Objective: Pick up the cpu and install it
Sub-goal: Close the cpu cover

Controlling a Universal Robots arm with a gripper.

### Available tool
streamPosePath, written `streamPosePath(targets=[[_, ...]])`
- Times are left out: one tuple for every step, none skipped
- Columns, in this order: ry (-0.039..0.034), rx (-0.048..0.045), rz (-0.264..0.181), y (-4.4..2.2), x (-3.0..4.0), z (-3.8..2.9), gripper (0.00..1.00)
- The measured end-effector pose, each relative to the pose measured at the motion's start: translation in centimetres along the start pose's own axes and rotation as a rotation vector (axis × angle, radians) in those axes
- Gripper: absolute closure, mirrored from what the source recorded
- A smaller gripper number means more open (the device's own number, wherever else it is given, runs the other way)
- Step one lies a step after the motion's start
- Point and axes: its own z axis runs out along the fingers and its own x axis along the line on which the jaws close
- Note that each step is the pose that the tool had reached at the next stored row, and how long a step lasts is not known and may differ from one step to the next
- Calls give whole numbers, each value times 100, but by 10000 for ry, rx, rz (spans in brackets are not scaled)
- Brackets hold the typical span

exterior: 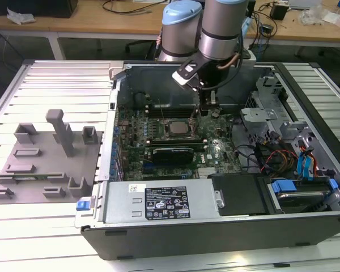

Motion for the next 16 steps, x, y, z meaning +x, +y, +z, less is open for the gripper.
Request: streamPosePath(targets=[[-1, -10, 1, -21, 6, 0, 89], [-1, -20, -1, -43, 11, -1, 89], [-2, -37, -1, -74, 16, -1, 89], [-2, -47, 1, -98, 19, -2, 89], [-3, -55, 0, -122, 21, -2, 89], [-4, -56, -1, -136, 21, -3, 89], [-2, -59, 1, -153, 23, -2, 89], [-3, -59, 0, -153, 23, -2, 89], [-3, -59, 0, -153, 23, -2, 89], [-3, -59, 0, -153, 23, -2, 89], [-2, -48, -1, -153, 23, -2, 89], [22, 130, -1, -151, 23, 1, 89], [38, 256, -2, -150, 23, 2, 89], [41, 320, -3, -149, 23, 2, 89], [41, 321, -3, -149, 23, 2, 89], [40, 322, -2, -149, 23, 2, 89]])
